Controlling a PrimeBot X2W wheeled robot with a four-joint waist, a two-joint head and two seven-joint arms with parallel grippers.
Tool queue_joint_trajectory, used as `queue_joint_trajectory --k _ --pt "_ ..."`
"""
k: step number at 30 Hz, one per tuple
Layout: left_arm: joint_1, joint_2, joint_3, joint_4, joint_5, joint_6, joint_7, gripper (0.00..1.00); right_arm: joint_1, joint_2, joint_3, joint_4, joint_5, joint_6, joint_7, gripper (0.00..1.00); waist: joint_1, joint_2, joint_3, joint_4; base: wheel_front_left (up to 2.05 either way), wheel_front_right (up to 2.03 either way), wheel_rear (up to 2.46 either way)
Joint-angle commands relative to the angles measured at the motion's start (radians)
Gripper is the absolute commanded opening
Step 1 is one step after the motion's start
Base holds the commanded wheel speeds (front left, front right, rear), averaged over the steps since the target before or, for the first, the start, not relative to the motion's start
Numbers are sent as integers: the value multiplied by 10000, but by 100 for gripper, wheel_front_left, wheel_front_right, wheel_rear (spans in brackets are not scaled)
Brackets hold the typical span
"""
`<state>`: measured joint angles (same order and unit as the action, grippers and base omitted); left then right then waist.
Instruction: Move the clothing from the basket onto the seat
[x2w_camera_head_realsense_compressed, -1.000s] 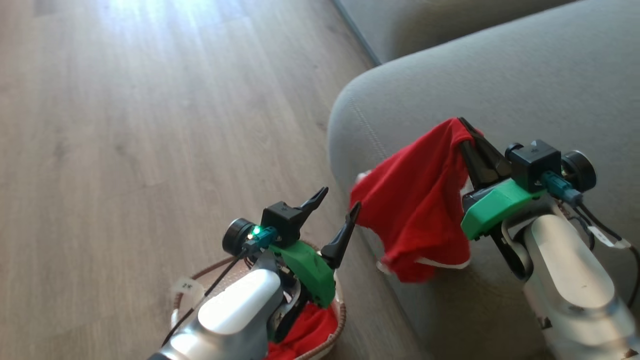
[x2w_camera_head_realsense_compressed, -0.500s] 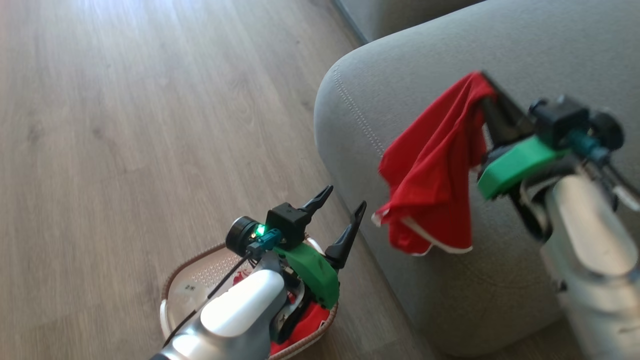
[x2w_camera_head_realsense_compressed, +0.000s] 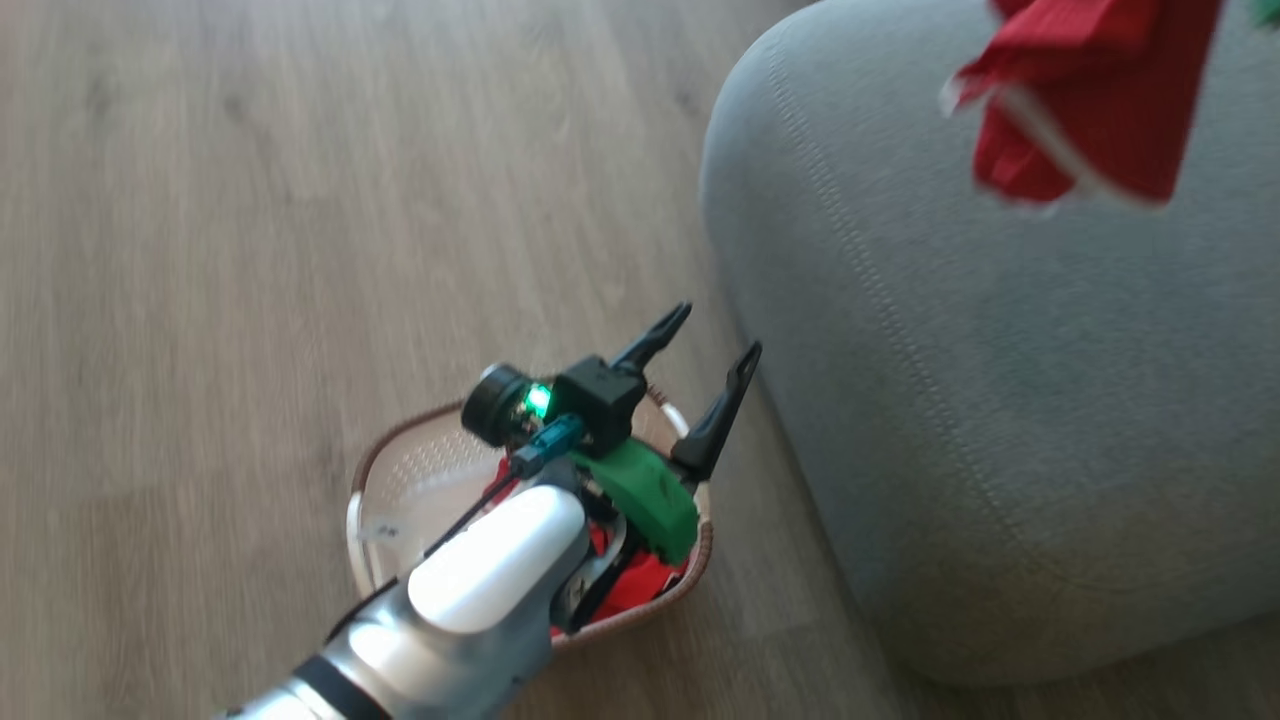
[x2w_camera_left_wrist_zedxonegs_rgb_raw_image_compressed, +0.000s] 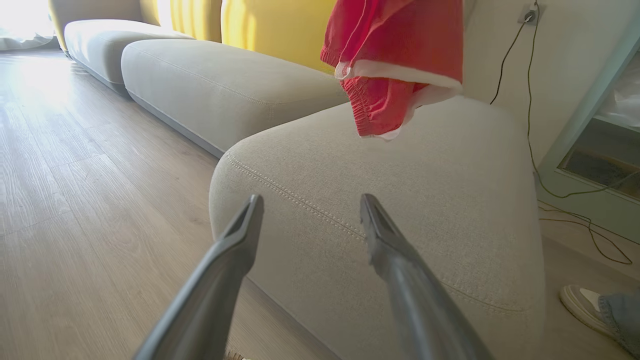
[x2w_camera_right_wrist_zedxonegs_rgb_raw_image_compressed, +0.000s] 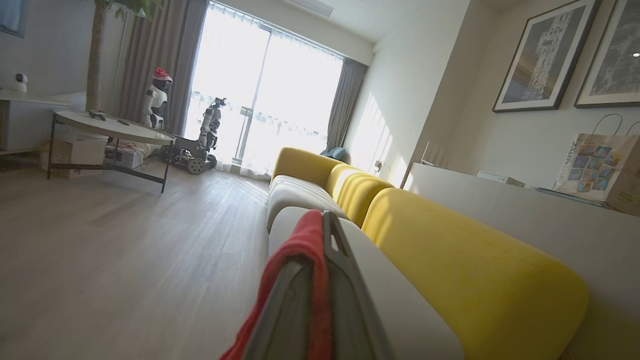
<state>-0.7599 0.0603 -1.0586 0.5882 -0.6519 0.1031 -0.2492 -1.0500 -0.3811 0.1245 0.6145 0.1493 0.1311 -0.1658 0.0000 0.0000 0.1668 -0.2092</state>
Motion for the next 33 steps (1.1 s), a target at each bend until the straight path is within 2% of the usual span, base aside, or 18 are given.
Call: queue_joint_trajectory --k 1,9,18,25,33 --pt "-525 154 245 -326 100 52 -79 100 -425 -153 -104 -91 -82 -4 62 0 0 0 544 472 0 0 0" --pt "-1214 199 54 -913 525 260 131 100 -1454 -727 -1272 1499 -841 -4 -192 0 0 0 1766 1309 0 0 0" --pt "-1831 251 -135 -1499 917 460 344 100 -1008 -575 -2467 3272 -1655 -4 -825 0 0 0 2990 2091 0 0 0" --pt "-2038 281 -222 -1700 1055 610 414 100 -310 -6 -3556 4188 -2430 -4 -952 0 0 0 3392 2303 0 0 0" --pt "-1920 328 -304 -1664 989 620 392 100 235 51 -5027 4419 -3771 -4 -958 0 0 0 3342 2244 0 0 0"
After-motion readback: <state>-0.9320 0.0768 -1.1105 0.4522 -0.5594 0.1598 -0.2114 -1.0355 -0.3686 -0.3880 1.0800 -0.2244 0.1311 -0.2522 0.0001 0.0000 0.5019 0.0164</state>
